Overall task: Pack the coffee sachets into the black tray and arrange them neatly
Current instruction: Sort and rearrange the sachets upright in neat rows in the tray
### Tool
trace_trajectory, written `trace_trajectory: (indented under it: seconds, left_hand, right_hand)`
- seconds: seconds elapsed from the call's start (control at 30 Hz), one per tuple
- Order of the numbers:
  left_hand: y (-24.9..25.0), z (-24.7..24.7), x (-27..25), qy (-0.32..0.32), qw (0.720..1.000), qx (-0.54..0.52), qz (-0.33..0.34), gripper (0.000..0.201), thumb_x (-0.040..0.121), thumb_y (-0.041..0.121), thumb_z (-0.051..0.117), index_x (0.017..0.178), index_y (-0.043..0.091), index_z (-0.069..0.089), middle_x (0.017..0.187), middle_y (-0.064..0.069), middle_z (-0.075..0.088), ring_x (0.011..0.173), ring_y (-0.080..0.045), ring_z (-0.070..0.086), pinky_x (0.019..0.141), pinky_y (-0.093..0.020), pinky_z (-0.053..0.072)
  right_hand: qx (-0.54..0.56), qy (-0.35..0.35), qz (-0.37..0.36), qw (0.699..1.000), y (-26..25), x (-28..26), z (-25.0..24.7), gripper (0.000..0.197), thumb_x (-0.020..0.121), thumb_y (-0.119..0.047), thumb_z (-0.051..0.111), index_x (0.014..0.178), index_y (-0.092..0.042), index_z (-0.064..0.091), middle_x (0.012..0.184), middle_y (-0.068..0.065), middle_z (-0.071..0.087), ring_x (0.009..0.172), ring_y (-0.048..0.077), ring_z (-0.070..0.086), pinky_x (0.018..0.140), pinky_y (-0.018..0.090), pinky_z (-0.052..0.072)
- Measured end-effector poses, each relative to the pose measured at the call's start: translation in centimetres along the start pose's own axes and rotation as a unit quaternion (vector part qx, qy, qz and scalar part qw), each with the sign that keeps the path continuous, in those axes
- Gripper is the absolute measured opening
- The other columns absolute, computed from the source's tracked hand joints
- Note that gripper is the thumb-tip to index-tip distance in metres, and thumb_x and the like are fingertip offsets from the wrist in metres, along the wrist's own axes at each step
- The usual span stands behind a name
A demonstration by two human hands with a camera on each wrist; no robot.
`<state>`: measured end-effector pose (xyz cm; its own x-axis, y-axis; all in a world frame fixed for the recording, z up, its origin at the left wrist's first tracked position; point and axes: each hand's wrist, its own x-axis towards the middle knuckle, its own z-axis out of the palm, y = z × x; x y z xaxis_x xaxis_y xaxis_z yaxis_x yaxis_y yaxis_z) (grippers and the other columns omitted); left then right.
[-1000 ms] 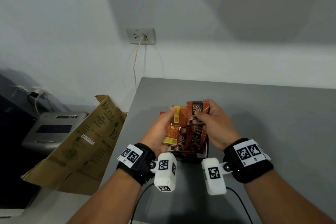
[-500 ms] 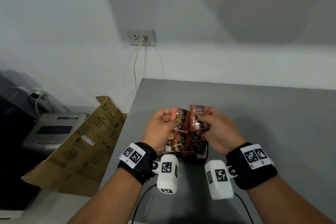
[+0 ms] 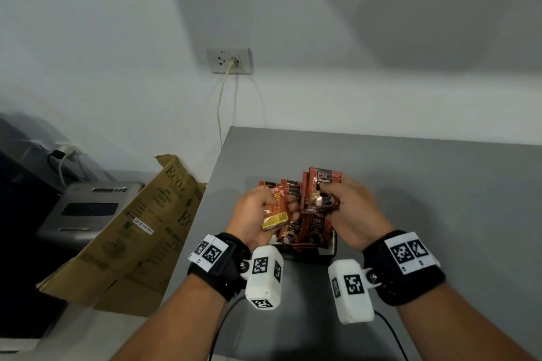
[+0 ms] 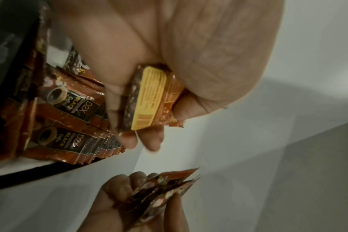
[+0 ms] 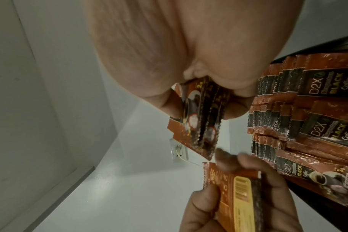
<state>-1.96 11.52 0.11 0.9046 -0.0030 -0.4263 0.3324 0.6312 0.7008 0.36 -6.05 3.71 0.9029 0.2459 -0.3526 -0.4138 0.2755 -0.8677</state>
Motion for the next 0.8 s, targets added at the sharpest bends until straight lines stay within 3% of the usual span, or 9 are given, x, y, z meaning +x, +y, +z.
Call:
trace_trajectory:
  seconds: [0.07,0.1,0.17,0.27,0.43,0.53,0.63,0.7,0.8]
  left_hand:
    - [0.3,0.0,-0.2,-0.009,1.000,0.013,0.002,0.011,0.076,0.010,0.052,0.075,0.006,0.062,0.069,-0.009,0.057,0.057,-0.018,0.053,0.057,-0.032,0.046]
    - [0.5,-0.1,-0.3,-0.010,1.000,0.014,0.008,0.021,0.082,0.018,0.051,0.066,0.011,0.063,0.067,-0.006,0.055,0.056,-0.016,0.049,0.056,-0.030,0.041]
    - [0.8,-0.1,-0.3,-0.011,1.000,0.017,0.016,0.032,0.095,0.024,0.045,0.071,0.011,0.062,0.070,-0.005,0.058,0.058,-0.017,0.053,0.056,-0.029,0.044]
    - [0.4,-0.3,0.3,0.035,0.986,0.141,0.083,0.013,0.092,-0.006,0.052,0.090,0.005,0.059,0.086,-0.017,0.064,0.060,-0.017,0.062,0.054,-0.029,0.052]
    - [-0.8,0.4,0.5,0.056,0.967,0.208,0.135,0.036,0.079,-0.023,0.057,0.102,0.004,0.054,0.086,-0.017,0.067,0.066,-0.023,0.066,0.052,-0.032,0.053]
    - [-0.6,0.8,-0.1,0.005,0.993,0.088,0.074,0.018,0.086,-0.008,0.049,0.094,0.003,0.062,0.088,-0.018,0.065,0.070,-0.026,0.064,0.064,-0.035,0.054]
    - [-0.1,1.1,-0.6,-0.060,0.998,0.022,-0.015,0.029,0.083,0.019,0.052,0.099,0.003,0.069,0.091,-0.016,0.067,0.077,-0.025,0.064,0.072,-0.036,0.051]
    - [-0.3,1.6,-0.8,-0.063,0.997,0.041,-0.021,0.036,0.082,0.010,0.060,0.114,-0.005,0.064,0.098,-0.020,0.068,0.083,-0.028,0.068,0.075,-0.038,0.054]
    - [-0.7,2.0,-0.7,-0.020,0.998,0.047,-0.030,0.043,0.090,-0.004,0.053,0.132,-0.011,0.051,0.113,-0.028,0.063,0.092,-0.034,0.068,0.079,-0.041,0.057]
  right_hand:
    - [0.019,0.009,0.007,1.000,0.3,0.0,-0.2,0.018,0.096,0.003,0.044,0.108,0.004,0.057,0.094,0.022,0.069,0.081,0.031,0.068,0.074,0.043,0.057]
    - [0.033,0.014,0.011,0.999,0.5,0.2,-0.5,0.019,0.094,0.004,0.043,0.107,0.002,0.056,0.098,0.024,0.066,0.086,0.034,0.066,0.079,0.047,0.055]
    - [0.056,0.020,0.011,0.998,0.9,0.5,-1.0,0.018,0.091,0.005,0.044,0.104,0.001,0.056,0.103,0.028,0.061,0.092,0.036,0.062,0.087,0.052,0.051]
    - [0.050,0.012,-0.001,0.999,1.1,0.7,-1.4,0.022,0.092,0.007,0.046,0.105,0.004,0.063,0.099,0.022,0.069,0.088,0.031,0.066,0.081,0.044,0.054]
    - [-0.077,-0.001,-0.040,0.996,1.3,0.6,-0.8,0.033,0.087,0.010,0.061,0.115,-0.008,0.065,0.104,0.014,0.074,0.091,0.027,0.071,0.075,0.036,0.055]
    - [-0.190,0.006,-0.079,0.978,1.3,0.3,-0.6,0.033,0.085,0.005,0.069,0.111,-0.016,0.068,0.101,0.006,0.075,0.093,0.022,0.072,0.081,0.033,0.057]
    - [-0.256,-0.004,-0.108,0.961,1.3,0.1,-0.1,0.031,0.084,-0.001,0.073,0.109,-0.021,0.070,0.099,-0.001,0.076,0.094,0.015,0.072,0.084,0.030,0.056]
    - [-0.316,-0.021,-0.145,0.937,1.6,0.0,0.6,0.032,0.084,-0.005,0.072,0.110,-0.024,0.071,0.098,-0.007,0.075,0.094,0.008,0.070,0.087,0.026,0.054]
    - [-0.499,-0.021,-0.209,0.841,1.7,-0.2,1.5,0.043,0.086,-0.022,0.067,0.128,-0.030,0.062,0.122,-0.012,0.062,0.118,0.008,0.054,0.101,0.022,0.039]
